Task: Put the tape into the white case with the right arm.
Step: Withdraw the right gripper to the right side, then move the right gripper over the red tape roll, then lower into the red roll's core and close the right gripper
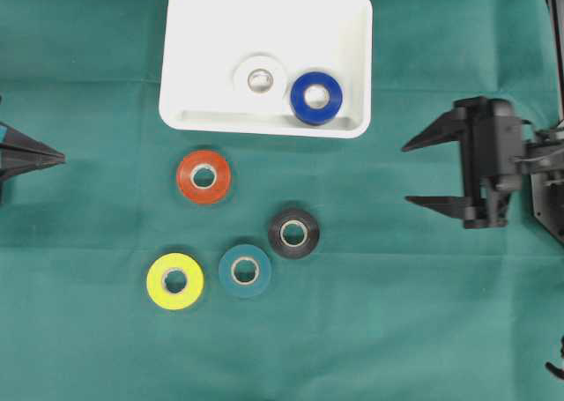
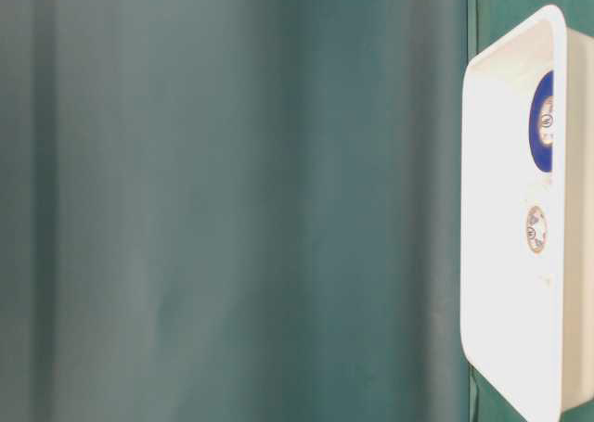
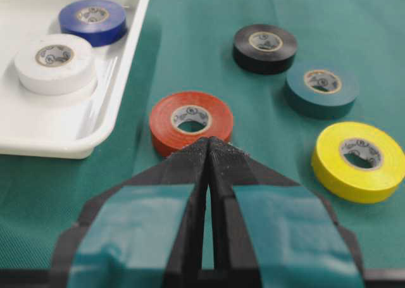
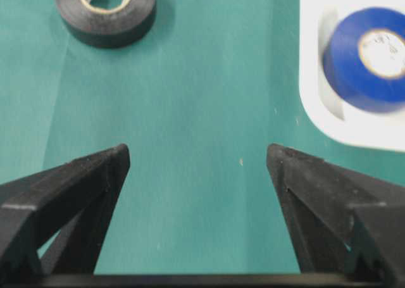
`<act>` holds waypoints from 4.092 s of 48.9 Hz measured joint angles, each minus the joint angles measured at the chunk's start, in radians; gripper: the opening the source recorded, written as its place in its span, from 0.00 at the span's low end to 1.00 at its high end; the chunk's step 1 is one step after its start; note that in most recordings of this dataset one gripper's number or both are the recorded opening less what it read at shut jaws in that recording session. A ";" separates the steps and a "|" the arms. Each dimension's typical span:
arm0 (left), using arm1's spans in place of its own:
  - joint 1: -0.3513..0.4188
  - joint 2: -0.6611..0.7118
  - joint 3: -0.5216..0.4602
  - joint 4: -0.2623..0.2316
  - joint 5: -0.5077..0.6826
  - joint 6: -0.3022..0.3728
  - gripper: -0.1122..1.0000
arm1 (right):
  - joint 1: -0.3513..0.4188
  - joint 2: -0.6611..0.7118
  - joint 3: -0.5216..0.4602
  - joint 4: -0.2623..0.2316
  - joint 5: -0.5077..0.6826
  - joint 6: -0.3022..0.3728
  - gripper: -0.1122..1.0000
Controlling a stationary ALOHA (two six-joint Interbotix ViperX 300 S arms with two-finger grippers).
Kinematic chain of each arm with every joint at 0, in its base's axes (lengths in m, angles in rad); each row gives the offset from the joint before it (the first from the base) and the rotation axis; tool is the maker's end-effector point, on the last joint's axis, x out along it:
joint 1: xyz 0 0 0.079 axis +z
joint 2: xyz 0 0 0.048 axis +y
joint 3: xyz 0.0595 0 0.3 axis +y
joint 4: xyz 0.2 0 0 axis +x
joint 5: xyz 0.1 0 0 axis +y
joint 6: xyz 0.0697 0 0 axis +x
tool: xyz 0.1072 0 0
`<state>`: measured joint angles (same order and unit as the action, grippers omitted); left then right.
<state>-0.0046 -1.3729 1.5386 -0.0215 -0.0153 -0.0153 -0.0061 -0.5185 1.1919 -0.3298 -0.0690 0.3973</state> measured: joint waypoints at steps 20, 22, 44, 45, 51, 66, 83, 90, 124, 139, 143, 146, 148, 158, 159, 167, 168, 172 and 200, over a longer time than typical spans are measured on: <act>0.002 0.000 0.000 0.000 0.000 -0.002 0.11 | 0.006 0.311 -0.275 0.000 0.000 -0.006 0.77; 0.002 0.000 0.000 0.000 0.000 -0.002 0.11 | 0.006 0.344 -0.302 0.002 -0.002 -0.006 0.77; 0.000 0.002 0.000 0.000 0.000 -0.002 0.11 | 0.034 0.647 -0.621 0.000 0.003 0.000 0.77; 0.002 0.000 0.000 0.002 0.000 -0.002 0.11 | 0.035 0.658 -0.632 0.000 0.003 0.000 0.77; 0.002 0.002 0.000 0.000 0.000 -0.002 0.11 | 0.044 0.719 -0.707 0.002 0.018 0.000 0.77; 0.000 0.002 0.000 0.000 0.000 -0.002 0.11 | 0.049 0.815 -0.839 0.000 0.075 0.000 0.77; 0.002 0.000 0.000 0.000 0.000 -0.002 0.11 | 0.051 0.887 -0.927 0.000 0.089 -0.002 0.77; 0.000 0.000 0.000 0.000 0.000 -0.002 0.11 | 0.051 0.905 -0.945 0.000 0.107 0.000 0.77; 0.002 0.000 0.003 0.002 0.000 -0.002 0.11 | 0.052 0.956 -1.003 0.000 0.308 0.002 0.77; 0.002 0.000 0.003 0.002 0.000 -0.002 0.11 | 0.063 1.003 -1.043 0.000 0.310 0.000 0.77; 0.002 0.000 0.003 0.000 0.000 -0.002 0.11 | 0.063 1.009 -1.049 0.000 0.308 0.002 0.77; 0.002 0.000 0.002 0.000 0.000 0.000 0.11 | 0.063 1.011 -1.052 0.000 0.310 0.000 0.77; 0.002 0.000 0.003 0.000 0.000 -0.002 0.11 | 0.063 1.011 -1.054 0.000 0.308 0.003 0.77; 0.002 0.000 0.002 0.000 0.000 -0.002 0.11 | 0.063 1.014 -1.055 0.000 0.308 0.003 0.76; 0.000 0.000 0.003 0.000 0.000 -0.002 0.11 | 0.063 1.014 -1.055 0.000 0.308 0.002 0.76; 0.002 0.000 0.002 0.000 0.000 -0.002 0.11 | 0.063 1.015 -1.055 0.000 0.308 -0.005 0.44; 0.002 0.000 0.003 0.000 0.000 -0.002 0.11 | 0.064 1.015 -1.055 0.000 0.310 -0.003 0.39; 0.000 0.000 0.002 0.000 0.000 -0.002 0.11 | 0.069 1.015 -1.055 0.002 0.308 -0.009 0.22; 0.002 0.000 0.002 0.000 0.000 -0.002 0.11 | 0.075 0.988 -1.062 0.000 0.353 -0.005 0.12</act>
<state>-0.0031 -1.3729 1.5401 -0.0215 -0.0153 -0.0169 0.0690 0.4694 0.1304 -0.3298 0.2838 0.3927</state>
